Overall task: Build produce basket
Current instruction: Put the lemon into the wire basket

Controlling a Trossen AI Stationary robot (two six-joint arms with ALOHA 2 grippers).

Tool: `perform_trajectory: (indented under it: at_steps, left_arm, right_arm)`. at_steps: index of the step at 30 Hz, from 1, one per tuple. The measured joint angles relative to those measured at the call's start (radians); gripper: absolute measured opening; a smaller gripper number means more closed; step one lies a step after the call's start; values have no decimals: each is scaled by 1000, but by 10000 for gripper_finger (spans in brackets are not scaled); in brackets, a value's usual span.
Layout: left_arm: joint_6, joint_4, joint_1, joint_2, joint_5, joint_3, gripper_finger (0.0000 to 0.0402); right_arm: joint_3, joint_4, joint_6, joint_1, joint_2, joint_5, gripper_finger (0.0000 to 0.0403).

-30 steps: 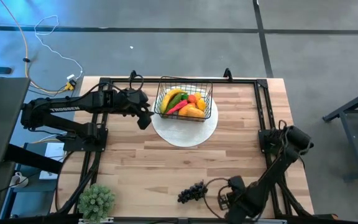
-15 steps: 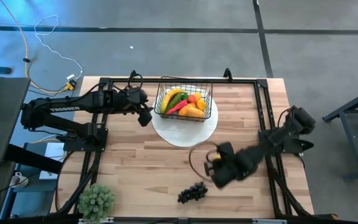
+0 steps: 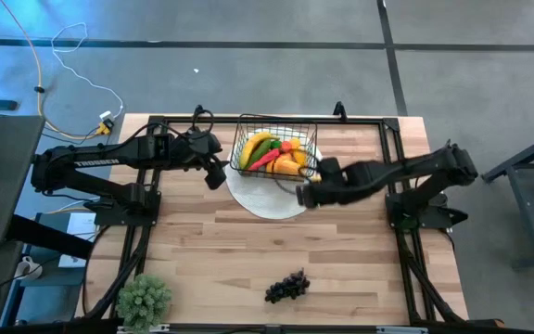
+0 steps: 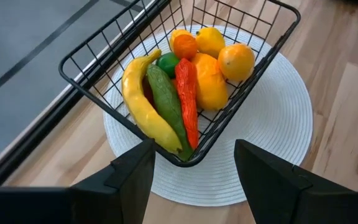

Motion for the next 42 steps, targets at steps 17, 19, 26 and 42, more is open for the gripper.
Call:
perform_trajectory:
  at_steps: [17,19,26,42]
  left_arm:
    - [107,0,15,0,6,0,220]
    - [88,0,35,0,9,0,228]
    - [90,40,135,0,83,0,250]
    - [102,125,226,0,105,0,250]
  right_arm:
    - [0,181,-483,-385,-15,-32,105]
    - [0,200,-543,-430,-15,-44,105]
    - [0,270,-750,-588,-15,-91,105]
    - [0,409,-1041,-731,104,-368,101]
